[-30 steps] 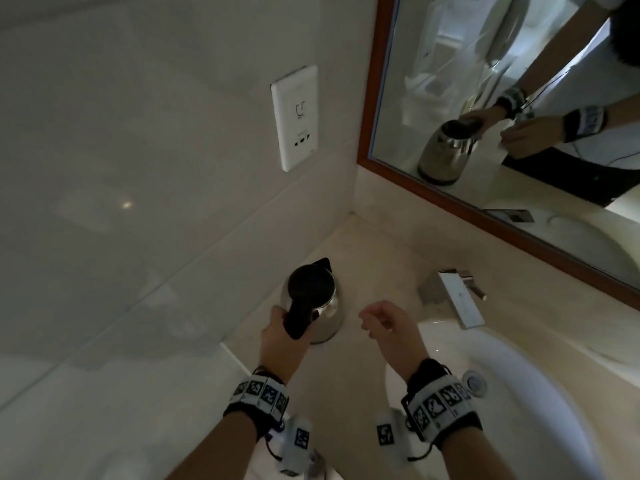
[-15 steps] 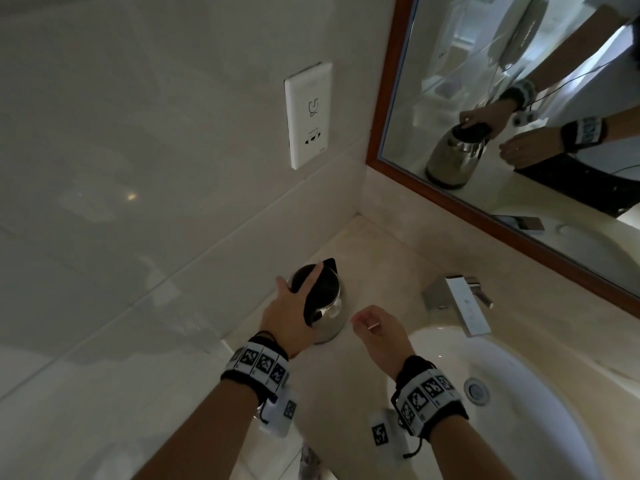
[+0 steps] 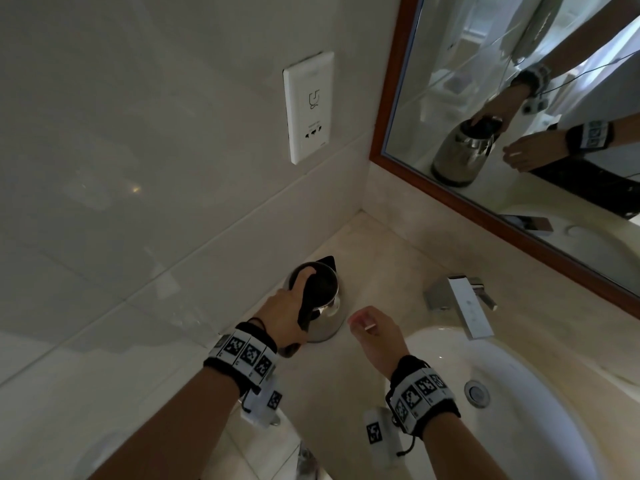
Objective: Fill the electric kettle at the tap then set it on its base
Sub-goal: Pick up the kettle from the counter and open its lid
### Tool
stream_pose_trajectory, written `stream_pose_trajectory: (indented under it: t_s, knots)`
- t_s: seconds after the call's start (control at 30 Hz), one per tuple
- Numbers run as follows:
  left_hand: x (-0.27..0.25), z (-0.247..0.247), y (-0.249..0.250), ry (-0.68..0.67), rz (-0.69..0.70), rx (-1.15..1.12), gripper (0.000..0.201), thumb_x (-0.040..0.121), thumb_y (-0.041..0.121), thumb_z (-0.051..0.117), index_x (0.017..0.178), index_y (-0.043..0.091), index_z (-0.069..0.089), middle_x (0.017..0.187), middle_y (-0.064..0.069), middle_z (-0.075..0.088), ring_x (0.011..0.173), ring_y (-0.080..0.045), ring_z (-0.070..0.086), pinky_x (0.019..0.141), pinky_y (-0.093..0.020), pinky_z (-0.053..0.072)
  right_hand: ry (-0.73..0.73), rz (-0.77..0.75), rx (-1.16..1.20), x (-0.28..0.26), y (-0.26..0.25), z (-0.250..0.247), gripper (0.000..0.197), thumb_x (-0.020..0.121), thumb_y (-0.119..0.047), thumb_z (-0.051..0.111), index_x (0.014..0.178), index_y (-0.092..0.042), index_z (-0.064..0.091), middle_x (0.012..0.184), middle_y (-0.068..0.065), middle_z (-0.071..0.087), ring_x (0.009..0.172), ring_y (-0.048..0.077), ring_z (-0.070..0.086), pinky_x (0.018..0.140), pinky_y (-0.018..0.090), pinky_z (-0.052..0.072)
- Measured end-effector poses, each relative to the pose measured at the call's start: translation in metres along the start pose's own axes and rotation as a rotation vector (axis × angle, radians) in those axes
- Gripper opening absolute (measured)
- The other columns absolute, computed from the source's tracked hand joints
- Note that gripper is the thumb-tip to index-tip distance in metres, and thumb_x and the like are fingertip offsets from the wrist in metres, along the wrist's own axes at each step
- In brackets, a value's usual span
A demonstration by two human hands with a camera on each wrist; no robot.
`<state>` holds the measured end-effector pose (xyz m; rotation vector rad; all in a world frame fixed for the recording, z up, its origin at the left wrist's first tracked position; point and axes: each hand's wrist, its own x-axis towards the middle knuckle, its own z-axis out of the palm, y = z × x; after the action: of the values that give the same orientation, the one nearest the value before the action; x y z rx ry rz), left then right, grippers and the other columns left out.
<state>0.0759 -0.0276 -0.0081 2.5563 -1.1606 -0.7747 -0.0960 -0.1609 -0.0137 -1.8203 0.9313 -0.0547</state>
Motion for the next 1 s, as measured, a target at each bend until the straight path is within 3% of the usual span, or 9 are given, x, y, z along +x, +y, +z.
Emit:
stream_pose_trajectory:
  t_s: [0.17, 0.3, 0.43, 0.53, 0.6, 0.7, 0.77, 0.9, 1.0]
  knots:
    - [-0.006, 0.000, 0.004, 0.074, 0.025, -0.082, 0.117, 0.068, 0.020, 0.084, 0.150, 0.040, 0.003, 0.105, -0.012, 0.067, 0.081, -0.029, 0.070, 0.071, -0.044, 0.063, -0.001, -0.014, -0.011, 0.002, 0.000, -0.003, 0.004, 0.093, -0.021, 0.062, 0.094, -0.020, 0.065, 0.095, -0.006, 0.064, 0.078, 0.004, 0.058, 0.062, 0.015, 0.039]
    - [-0.013, 0.002, 0.005, 0.095, 0.068, -0.116, 0.108, 0.070, 0.021, 0.080, 0.148, 0.042, 0.007, 0.109, -0.011, 0.065, 0.083, -0.030, 0.070, 0.071, -0.047, 0.063, -0.020, 0.011, 0.039, 0.005, 0.004, -0.001, 0.015, 0.090, -0.016, 0.064, 0.104, -0.020, 0.060, 0.096, -0.004, 0.061, 0.081, 0.014, 0.059, 0.063, 0.017, 0.041]
    - [-0.025, 0.007, 0.002, 0.123, 0.112, -0.129, 0.102, 0.071, 0.021, 0.078, 0.146, 0.043, 0.012, 0.106, -0.006, 0.064, 0.080, -0.025, 0.067, 0.068, -0.045, 0.061, -0.069, -0.014, 0.054, 0.004, 0.003, -0.003, 0.055, 0.077, -0.018, 0.077, 0.121, -0.026, 0.045, 0.113, -0.004, 0.052, 0.085, 0.011, 0.054, 0.073, 0.018, 0.046]
    - [-0.038, 0.012, 0.007, 0.171, 0.104, -0.178, 0.098, 0.071, 0.015, 0.077, 0.145, 0.039, 0.017, 0.083, 0.009, 0.058, 0.064, -0.012, 0.058, 0.058, -0.035, 0.056, -0.141, 0.052, 0.066, 0.002, 0.010, -0.005, 0.117, 0.051, -0.039, 0.084, 0.151, -0.027, 0.024, 0.143, -0.004, 0.037, 0.125, 0.019, 0.048, 0.105, 0.039, 0.047]
    - [-0.048, 0.016, 0.012, 0.192, 0.113, -0.175, 0.094, 0.073, 0.013, 0.074, 0.145, 0.037, 0.019, 0.073, 0.014, 0.048, 0.056, -0.006, 0.050, 0.053, -0.029, 0.048, -0.184, 0.065, 0.060, -0.003, 0.014, -0.008, 0.136, 0.042, -0.044, 0.085, 0.155, -0.037, 0.009, 0.154, -0.005, 0.029, 0.139, 0.020, 0.037, 0.112, 0.046, 0.041]
    - [-0.059, 0.019, 0.023, 0.201, 0.134, -0.164, 0.089, 0.078, 0.015, 0.073, 0.144, 0.038, 0.017, 0.077, 0.015, 0.049, 0.053, -0.006, 0.051, 0.053, -0.029, 0.050, -0.222, 0.048, 0.097, -0.017, 0.020, -0.016, 0.137, 0.041, -0.041, 0.087, 0.154, -0.041, 0.009, 0.157, -0.008, 0.030, 0.141, 0.018, 0.038, 0.110, 0.046, 0.044]
    - [-0.064, 0.021, 0.033, 0.187, 0.152, -0.167, 0.089, 0.081, 0.017, 0.073, 0.142, 0.042, 0.014, 0.085, 0.012, 0.054, 0.057, -0.010, 0.059, 0.056, -0.031, 0.055, -0.183, -0.066, 0.122, -0.026, 0.025, -0.020, 0.119, 0.043, -0.038, 0.090, 0.142, -0.051, 0.026, 0.144, -0.012, 0.048, 0.129, 0.015, 0.053, 0.102, 0.044, 0.051]
    - [-0.075, 0.032, 0.055, 0.157, 0.200, -0.163, 0.086, 0.083, 0.017, 0.074, 0.138, 0.047, 0.015, 0.090, 0.007, 0.059, 0.062, -0.019, 0.066, 0.061, -0.039, 0.059, -0.121, -0.148, 0.117, -0.054, 0.039, -0.037, 0.096, 0.053, -0.021, 0.094, 0.118, -0.055, 0.032, 0.118, -0.027, 0.052, 0.111, -0.010, 0.056, 0.095, 0.016, 0.048]
    - [-0.081, 0.044, 0.074, 0.210, 0.242, -0.147, 0.084, 0.083, 0.014, 0.074, 0.136, 0.049, 0.020, 0.085, 0.015, 0.053, 0.059, -0.015, 0.061, 0.055, -0.029, 0.054, -0.092, -0.102, 0.154, -0.074, 0.053, -0.051, 0.098, 0.057, -0.022, 0.095, 0.130, -0.043, 0.033, 0.122, -0.023, 0.049, 0.120, 0.008, 0.055, 0.103, 0.031, 0.048]
